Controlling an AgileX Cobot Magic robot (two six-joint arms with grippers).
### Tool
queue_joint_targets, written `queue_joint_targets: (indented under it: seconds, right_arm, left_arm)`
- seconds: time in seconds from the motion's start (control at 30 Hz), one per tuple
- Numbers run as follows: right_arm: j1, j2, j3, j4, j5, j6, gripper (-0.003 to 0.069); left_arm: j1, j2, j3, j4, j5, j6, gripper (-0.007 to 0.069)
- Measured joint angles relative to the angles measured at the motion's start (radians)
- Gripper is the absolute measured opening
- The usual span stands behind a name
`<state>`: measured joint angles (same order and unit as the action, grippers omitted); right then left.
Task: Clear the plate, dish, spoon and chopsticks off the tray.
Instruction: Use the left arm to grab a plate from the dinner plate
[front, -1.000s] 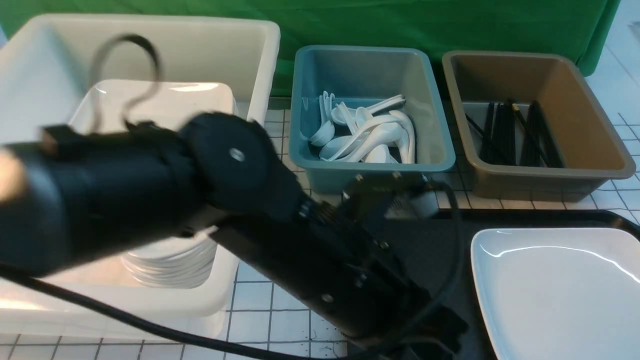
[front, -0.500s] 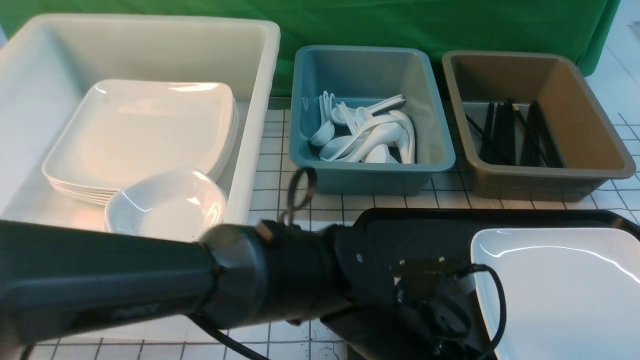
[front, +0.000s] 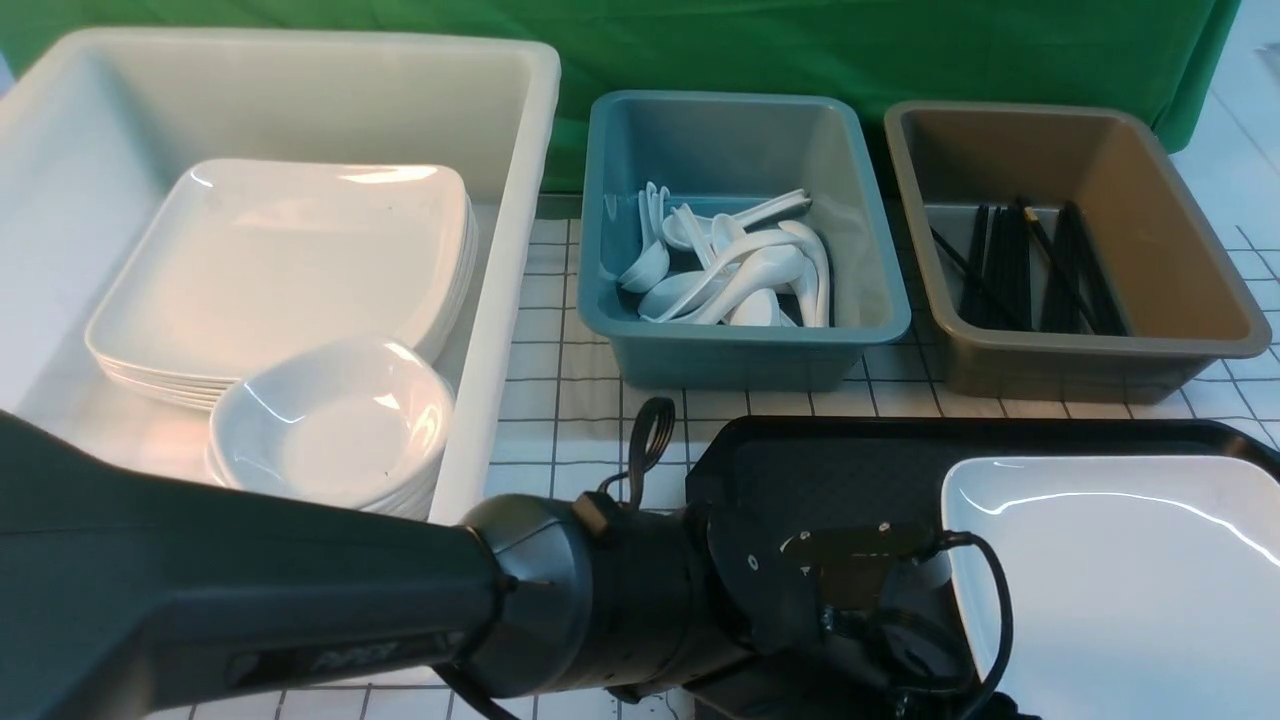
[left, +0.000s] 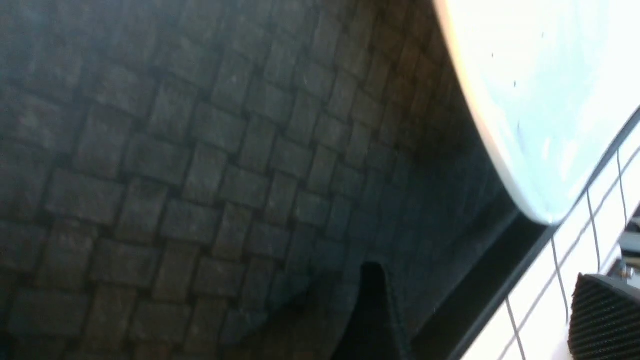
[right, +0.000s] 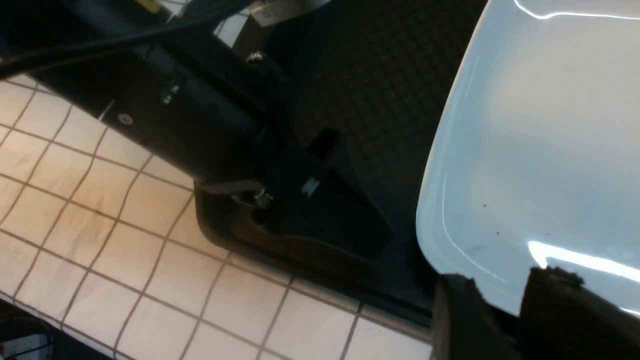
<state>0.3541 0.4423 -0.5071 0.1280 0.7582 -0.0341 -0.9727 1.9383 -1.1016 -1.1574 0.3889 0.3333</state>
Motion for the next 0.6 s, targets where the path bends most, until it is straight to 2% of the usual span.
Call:
queue_joint_targets:
  seconds: [0.2, 0.6]
  right_arm:
    - [0.000, 0.000, 0.000, 0.000, 0.000, 0.000, 0.0240]
    - [0.000, 0.000, 0.004, 0.000, -0.011, -0.001, 0.0240]
  left_arm:
    - [-0.017, 0.000, 0.000, -0.007, -0.060, 0.002, 0.0477]
    - [-0.021, 0.000, 0.000, -0.021, -0.063, 0.010, 0.0477]
